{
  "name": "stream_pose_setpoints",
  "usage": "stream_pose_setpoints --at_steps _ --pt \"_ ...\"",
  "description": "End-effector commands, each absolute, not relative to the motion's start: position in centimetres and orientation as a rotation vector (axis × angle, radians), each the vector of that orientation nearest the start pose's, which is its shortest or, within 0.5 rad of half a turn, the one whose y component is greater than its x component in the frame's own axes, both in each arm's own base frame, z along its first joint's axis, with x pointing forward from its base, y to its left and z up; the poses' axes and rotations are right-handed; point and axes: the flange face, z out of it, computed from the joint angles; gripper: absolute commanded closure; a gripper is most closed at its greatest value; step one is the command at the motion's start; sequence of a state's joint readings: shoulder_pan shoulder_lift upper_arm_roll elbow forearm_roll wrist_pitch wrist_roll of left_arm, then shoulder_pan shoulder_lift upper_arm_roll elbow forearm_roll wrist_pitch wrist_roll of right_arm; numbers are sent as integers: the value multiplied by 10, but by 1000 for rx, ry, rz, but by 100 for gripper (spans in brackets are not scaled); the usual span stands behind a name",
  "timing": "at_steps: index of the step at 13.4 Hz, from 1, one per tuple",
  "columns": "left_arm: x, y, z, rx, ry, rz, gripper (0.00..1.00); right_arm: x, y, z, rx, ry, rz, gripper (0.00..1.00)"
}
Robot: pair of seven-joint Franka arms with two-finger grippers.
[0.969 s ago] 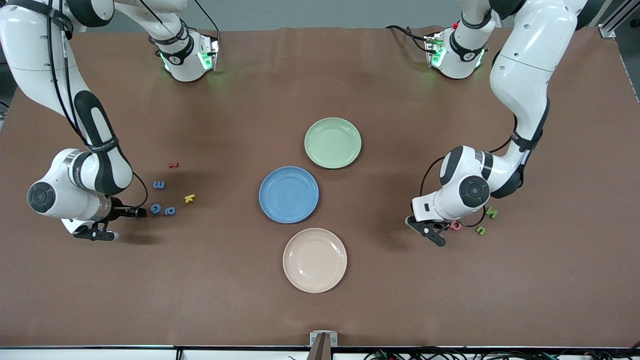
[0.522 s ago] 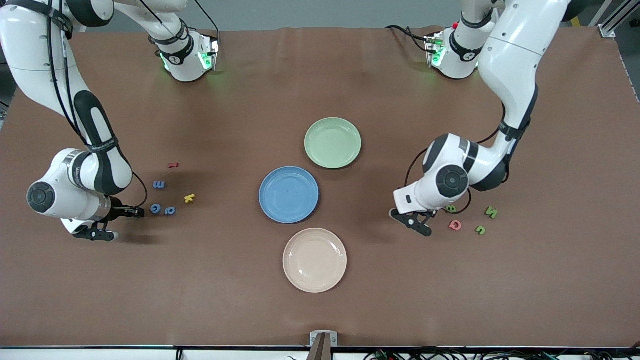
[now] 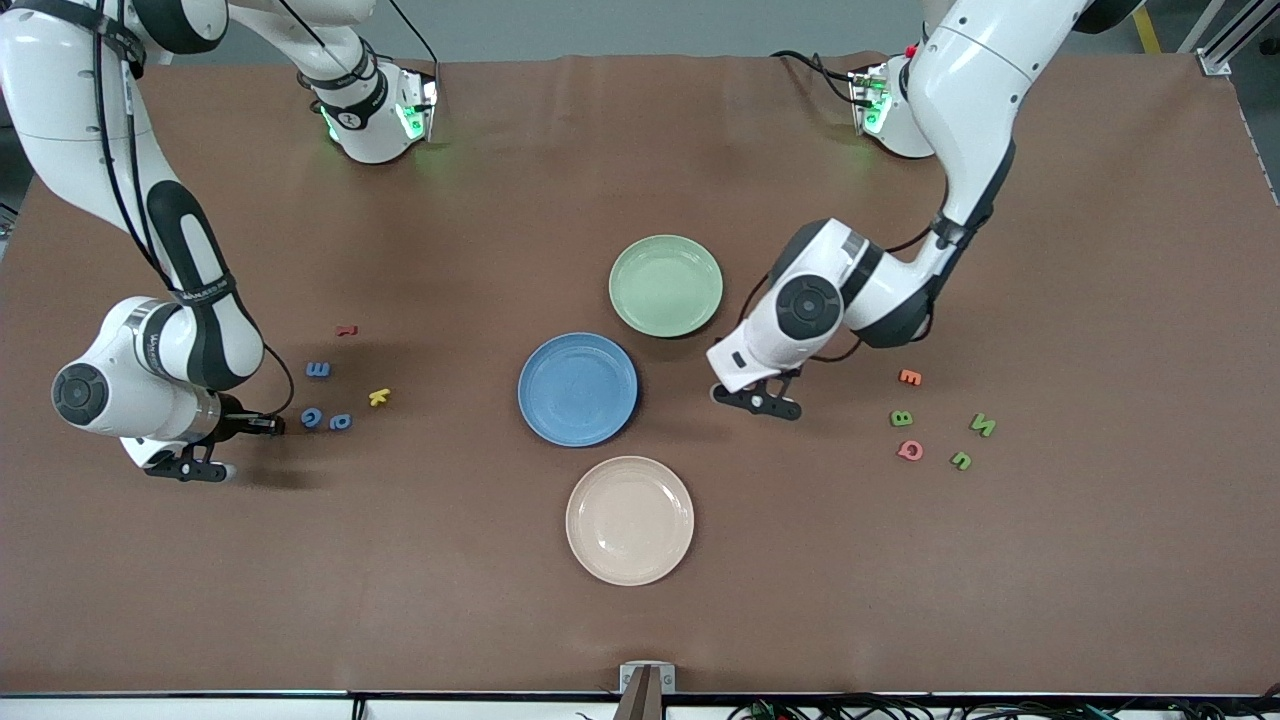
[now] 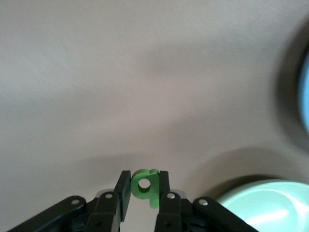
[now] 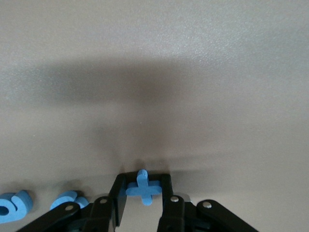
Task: Sort letters by color into matching plates
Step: 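Place the b on the green plate while the right gripper lifts the plus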
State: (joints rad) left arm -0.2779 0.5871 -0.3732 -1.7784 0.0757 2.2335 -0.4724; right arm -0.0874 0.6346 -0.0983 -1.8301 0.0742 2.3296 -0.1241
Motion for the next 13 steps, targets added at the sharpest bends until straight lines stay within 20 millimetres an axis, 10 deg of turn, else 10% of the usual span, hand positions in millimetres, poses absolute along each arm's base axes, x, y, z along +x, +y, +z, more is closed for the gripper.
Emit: stream_pose_setpoints --at_steps 1,6,9,11,13 --pt "499 -398 243 -3191 85 292 98 621 -107 173 -3100 144 213 80" --pt "441 -446 231 -3143 -146 338 97 628 -72 257 -3082 74 241 80" --pt "416 -463 219 -3141 -230 335 91 629 -8 292 -3089 124 264 81" --pt "403 -470 213 -3131 -293 335 63 624 54 315 -3099 207 299 81" --pt "402 -472 214 -3112 -400 333 0 617 116 325 -3114 264 304 81"
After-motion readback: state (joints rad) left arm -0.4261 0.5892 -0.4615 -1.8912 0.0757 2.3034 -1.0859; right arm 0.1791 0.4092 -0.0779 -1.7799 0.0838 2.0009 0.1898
